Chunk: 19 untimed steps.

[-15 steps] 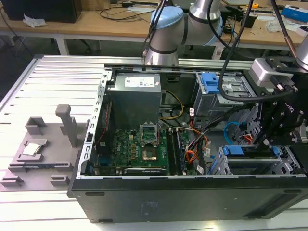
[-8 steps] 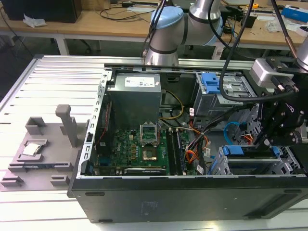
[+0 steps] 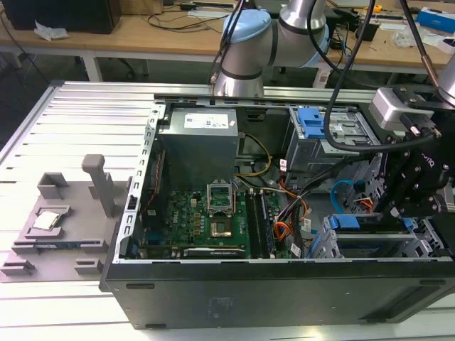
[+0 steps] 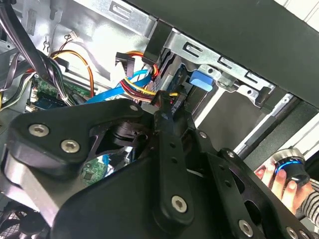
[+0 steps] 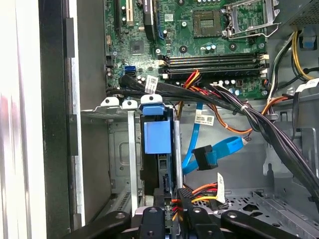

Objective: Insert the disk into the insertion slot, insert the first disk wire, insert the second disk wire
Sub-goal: 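Insert the first disk wire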

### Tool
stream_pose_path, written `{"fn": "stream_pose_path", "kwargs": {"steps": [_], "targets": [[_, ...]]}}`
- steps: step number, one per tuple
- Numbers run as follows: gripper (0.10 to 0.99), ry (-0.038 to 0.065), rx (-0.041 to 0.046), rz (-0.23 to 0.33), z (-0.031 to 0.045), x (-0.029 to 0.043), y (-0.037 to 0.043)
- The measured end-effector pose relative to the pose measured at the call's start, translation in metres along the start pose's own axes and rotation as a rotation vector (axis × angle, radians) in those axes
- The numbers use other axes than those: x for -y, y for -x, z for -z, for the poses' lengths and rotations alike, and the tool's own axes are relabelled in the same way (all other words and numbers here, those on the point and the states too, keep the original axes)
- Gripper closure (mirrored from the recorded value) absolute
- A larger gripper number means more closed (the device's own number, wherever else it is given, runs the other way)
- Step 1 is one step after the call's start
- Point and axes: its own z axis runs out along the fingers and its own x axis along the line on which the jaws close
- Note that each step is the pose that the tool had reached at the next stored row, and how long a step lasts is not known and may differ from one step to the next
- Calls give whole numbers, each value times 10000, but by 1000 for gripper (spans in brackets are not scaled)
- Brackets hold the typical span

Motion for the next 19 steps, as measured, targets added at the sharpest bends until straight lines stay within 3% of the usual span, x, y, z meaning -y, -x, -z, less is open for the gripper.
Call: {"fn": "stream_pose_path", "kwargs": {"steps": [1, 4, 6, 7, 9, 12, 19], "targets": [[843, 0, 1, 0, 29, -1, -2], [843, 0, 0, 0, 220, -9, -12], [843, 1, 1, 0, 292, -13, -12], [859, 1, 1, -1, 312, -14, -11], [980, 0, 1, 0, 351, -15, -10], [980, 0, 2, 0, 409, -18, -10], [980, 1, 2, 0, 421, -18, -10]]}}
